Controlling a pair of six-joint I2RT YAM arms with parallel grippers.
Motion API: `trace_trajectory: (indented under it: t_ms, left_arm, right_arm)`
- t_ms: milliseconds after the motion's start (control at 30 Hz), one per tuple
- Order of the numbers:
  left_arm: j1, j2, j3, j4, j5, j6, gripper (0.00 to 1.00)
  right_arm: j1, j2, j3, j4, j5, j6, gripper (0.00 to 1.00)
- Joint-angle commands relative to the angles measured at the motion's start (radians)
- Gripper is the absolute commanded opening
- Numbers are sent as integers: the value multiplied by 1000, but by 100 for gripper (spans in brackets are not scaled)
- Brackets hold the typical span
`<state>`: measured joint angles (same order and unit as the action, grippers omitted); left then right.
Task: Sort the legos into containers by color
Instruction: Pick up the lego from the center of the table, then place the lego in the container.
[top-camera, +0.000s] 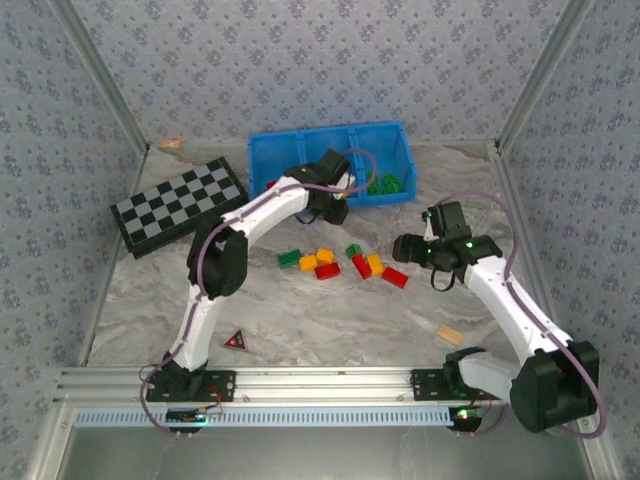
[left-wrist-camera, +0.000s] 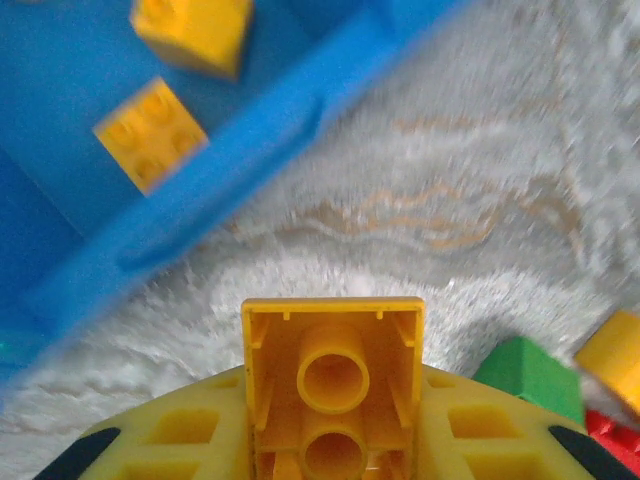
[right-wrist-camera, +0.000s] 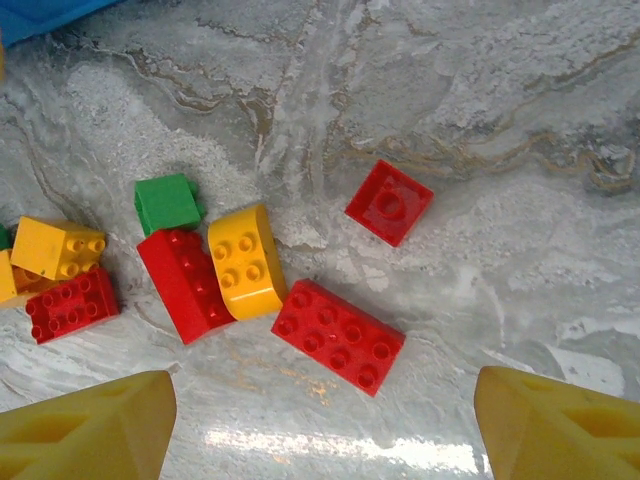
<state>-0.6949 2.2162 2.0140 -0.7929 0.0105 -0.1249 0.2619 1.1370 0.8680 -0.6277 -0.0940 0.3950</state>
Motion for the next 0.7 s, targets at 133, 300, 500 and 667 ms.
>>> trace_trajectory:
  t_ms: [133, 300, 500, 667]
  left_arm:
    - [39, -23, 120, 20, -55, -58, 26]
    - [68, 89, 288, -11, -64, -64, 26]
    - [86, 225, 485, -39, -103, -72, 27]
    - [92, 293, 576, -42, -112, -79, 27]
  right_arm:
    - [27, 86, 40, 71, -34, -32, 78]
    - [84, 134, 62, 68, -13, -17, 78]
    - [143, 189, 86, 65, 49, -10, 78]
    - [161, 225, 116, 71, 81, -49, 78]
